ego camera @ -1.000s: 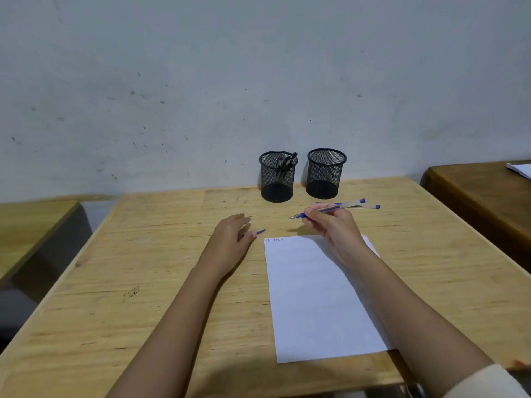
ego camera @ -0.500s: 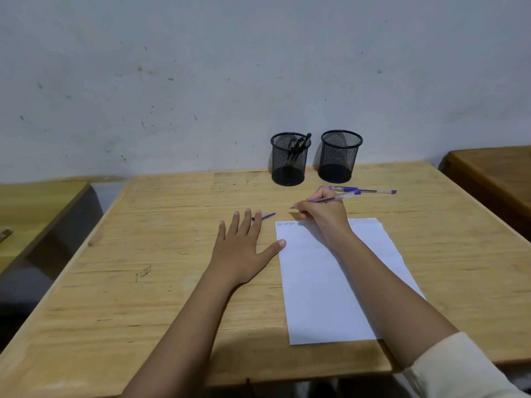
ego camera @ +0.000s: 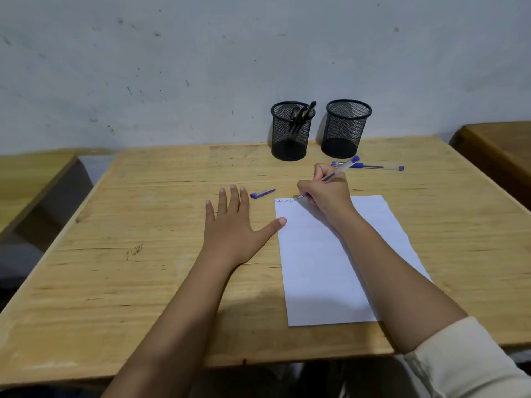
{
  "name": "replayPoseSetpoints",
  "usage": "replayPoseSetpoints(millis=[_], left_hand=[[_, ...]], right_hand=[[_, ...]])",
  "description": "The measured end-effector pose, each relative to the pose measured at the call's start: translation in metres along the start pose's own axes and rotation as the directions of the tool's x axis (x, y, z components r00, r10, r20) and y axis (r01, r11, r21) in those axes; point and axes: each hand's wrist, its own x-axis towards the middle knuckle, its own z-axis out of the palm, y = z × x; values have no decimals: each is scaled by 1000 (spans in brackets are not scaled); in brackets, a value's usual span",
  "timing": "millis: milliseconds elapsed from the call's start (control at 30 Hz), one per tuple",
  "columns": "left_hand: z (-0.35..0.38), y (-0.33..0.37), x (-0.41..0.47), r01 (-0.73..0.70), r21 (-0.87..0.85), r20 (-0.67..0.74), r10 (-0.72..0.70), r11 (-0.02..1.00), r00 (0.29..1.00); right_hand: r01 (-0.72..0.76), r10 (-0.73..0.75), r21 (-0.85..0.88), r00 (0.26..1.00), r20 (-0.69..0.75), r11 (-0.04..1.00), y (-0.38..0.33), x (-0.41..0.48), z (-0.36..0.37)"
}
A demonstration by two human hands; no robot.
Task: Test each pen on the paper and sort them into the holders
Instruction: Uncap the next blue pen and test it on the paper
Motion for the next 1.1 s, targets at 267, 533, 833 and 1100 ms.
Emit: replayPoseSetpoints(millis=[267, 533, 833, 1100], left_hand=[[-1, 0, -1, 5, 18, 5, -5, 1000, 1000], [0, 0, 1, 6, 29, 12, -7, 1000, 1000], [-1, 1, 0, 5, 34, 18, -6, 999, 1000], [-1, 0, 0, 4, 44, 15, -4, 999, 1000]], right_hand=[[33, -33, -17, 999, 2, 999, 1, -1, 1], [44, -45, -51, 999, -5, 998, -1, 0, 4], [70, -70, -121, 998, -2, 990, 3, 3, 5], [76, -78, -125, 997, -12, 989, 2, 3, 5]])
